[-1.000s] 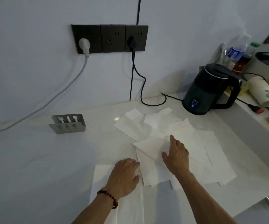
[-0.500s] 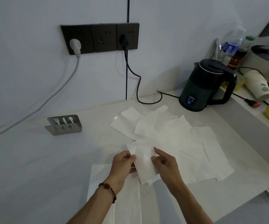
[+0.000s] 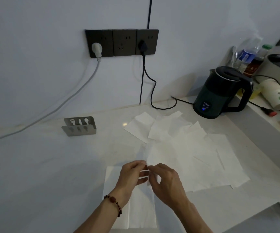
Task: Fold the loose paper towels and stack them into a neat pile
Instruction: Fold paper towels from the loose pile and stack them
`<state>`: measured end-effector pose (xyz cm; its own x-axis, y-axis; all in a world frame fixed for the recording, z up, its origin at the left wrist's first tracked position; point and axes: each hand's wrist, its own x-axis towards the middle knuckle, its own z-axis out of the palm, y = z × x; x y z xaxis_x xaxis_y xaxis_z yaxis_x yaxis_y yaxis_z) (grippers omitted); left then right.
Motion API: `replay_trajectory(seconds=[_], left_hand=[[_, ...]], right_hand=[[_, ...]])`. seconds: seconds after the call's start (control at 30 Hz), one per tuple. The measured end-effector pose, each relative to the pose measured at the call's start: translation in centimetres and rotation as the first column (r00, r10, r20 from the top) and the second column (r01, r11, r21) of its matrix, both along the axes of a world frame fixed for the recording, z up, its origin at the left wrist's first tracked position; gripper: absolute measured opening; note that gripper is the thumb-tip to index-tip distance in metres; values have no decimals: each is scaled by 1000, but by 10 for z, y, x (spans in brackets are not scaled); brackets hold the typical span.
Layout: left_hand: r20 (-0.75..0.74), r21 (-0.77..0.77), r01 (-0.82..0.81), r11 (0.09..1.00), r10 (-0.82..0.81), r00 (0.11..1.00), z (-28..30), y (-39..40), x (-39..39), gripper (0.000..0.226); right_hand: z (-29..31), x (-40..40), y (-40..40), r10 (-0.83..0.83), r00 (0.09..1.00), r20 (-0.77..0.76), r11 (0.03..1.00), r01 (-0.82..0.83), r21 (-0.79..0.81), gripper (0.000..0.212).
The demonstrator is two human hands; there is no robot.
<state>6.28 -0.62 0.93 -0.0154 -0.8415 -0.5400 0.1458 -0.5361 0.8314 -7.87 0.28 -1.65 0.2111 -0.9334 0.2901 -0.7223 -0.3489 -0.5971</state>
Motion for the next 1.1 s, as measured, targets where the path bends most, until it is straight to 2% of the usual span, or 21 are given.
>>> replay_trajectory(seconds=[0.17, 0.37, 0.67, 0.77, 0.9, 1.1], left_hand=[[5, -7, -41, 999, 41, 999, -2, 6, 13, 14], [-39, -1, -35, 999, 35, 999, -3, 9, 20, 12], [40, -8, -48, 999, 48, 998, -11, 10, 23, 16], [-21, 0, -66, 998, 66, 998, -12, 11, 24, 15], [-65, -8, -68, 998, 67, 996, -11, 12, 26, 16], [12, -83, -28, 996, 29, 1000, -10, 15, 30, 16]], right_hand=[[2, 10, 7, -14, 990, 140, 996, 1, 90, 17], [1, 14, 9, 6, 994, 105, 994, -17, 107, 16], [3, 15, 15, 51, 994, 100, 980, -69, 187, 17], [7, 16, 16, -85, 960, 265, 953, 1, 301, 9], [13, 18, 15, -282, 857, 431, 882, 56, 467, 11], [13, 23, 12, -336, 849, 409, 791, 19, 611, 10]])
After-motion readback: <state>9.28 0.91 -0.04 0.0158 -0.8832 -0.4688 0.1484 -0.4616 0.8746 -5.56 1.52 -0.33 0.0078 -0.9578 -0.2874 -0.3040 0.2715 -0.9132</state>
